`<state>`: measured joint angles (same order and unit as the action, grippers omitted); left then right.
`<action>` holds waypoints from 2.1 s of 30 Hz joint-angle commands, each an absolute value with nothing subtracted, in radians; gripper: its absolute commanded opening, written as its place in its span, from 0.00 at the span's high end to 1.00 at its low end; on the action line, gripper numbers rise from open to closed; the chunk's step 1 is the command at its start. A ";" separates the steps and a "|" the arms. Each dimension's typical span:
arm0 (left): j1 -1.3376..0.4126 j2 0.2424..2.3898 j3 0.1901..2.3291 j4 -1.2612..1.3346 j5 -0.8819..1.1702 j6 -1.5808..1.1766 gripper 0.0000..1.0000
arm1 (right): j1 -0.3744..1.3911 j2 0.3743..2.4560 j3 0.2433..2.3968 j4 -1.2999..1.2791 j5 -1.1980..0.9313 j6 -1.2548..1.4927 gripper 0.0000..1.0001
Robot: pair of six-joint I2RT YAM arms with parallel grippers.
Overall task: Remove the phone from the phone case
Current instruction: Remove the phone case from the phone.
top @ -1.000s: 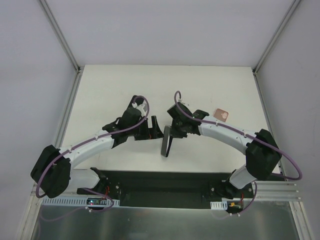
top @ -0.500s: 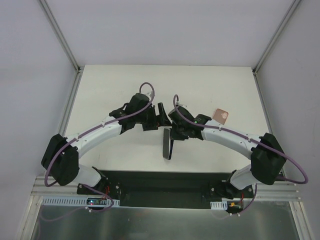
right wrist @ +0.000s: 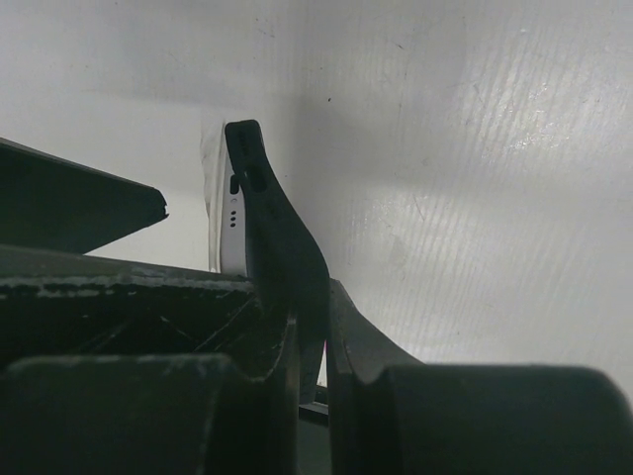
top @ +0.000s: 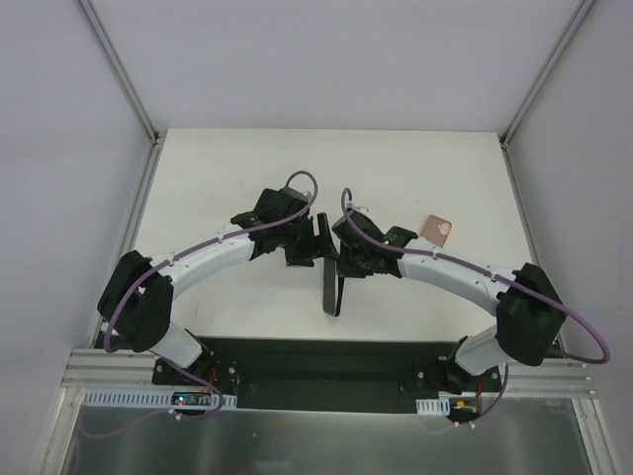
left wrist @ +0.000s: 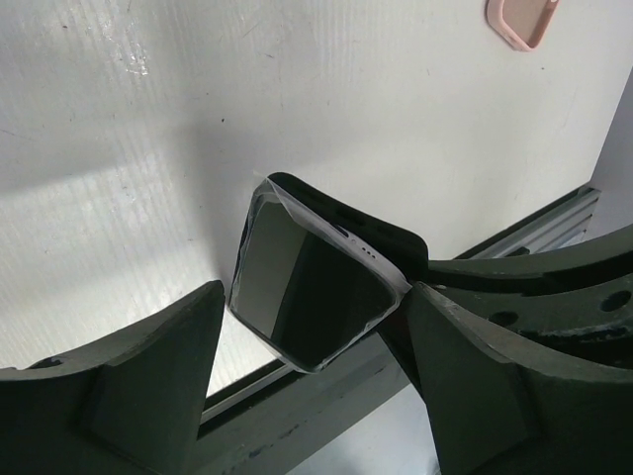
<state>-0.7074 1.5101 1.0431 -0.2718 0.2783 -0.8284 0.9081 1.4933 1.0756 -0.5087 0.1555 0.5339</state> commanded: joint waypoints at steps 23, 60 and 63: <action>-0.762 1.603 1.152 -0.413 0.155 -0.742 0.55 | 0.957 1.473 1.177 -0.554 0.299 0.502 0.99; -0.779 1.796 1.170 -0.486 0.150 -0.632 0.90 | 0.977 1.335 1.135 -0.471 0.443 0.499 0.98; -0.779 1.822 1.184 -0.491 0.176 -0.623 0.91 | 0.983 1.361 1.138 -0.485 0.445 0.505 0.99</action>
<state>-0.7856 1.7237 1.2152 -0.3038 0.2455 -0.7273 0.9649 1.4487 1.0657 -0.6106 0.3714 0.5102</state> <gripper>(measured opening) 0.171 0.118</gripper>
